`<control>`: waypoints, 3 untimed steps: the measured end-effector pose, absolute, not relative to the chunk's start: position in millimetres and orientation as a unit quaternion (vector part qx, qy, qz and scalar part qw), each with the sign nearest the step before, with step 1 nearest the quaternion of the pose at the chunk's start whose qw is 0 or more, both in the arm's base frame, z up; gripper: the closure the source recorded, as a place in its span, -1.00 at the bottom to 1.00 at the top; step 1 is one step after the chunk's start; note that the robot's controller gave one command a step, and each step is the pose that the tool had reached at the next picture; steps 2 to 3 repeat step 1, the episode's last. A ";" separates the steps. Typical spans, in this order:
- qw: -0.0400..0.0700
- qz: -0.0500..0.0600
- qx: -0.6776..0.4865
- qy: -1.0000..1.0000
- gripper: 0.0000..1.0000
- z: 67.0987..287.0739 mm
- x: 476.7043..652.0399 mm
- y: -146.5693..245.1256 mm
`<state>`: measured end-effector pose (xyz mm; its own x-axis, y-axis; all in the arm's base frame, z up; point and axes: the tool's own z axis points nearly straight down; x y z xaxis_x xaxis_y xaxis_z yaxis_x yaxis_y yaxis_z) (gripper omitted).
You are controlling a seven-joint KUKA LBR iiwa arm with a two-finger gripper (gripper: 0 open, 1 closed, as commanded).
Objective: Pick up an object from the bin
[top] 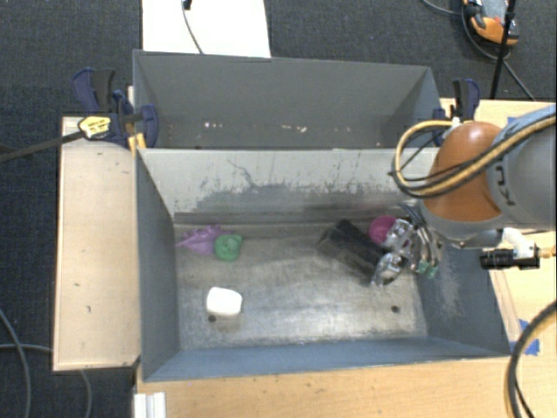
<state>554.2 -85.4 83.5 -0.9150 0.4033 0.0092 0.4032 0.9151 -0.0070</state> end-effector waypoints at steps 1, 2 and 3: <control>0.000 0.002 -0.206 -0.978 1.00 93.4 555.4 -85.6; 0.000 0.002 -0.206 -0.978 1.00 93.4 555.4 -85.6; 0.000 0.002 -0.206 -0.978 1.00 93.4 555.4 -85.6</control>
Offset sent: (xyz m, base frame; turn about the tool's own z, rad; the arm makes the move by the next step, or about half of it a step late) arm 0.0000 0.0000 0.0746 -0.0001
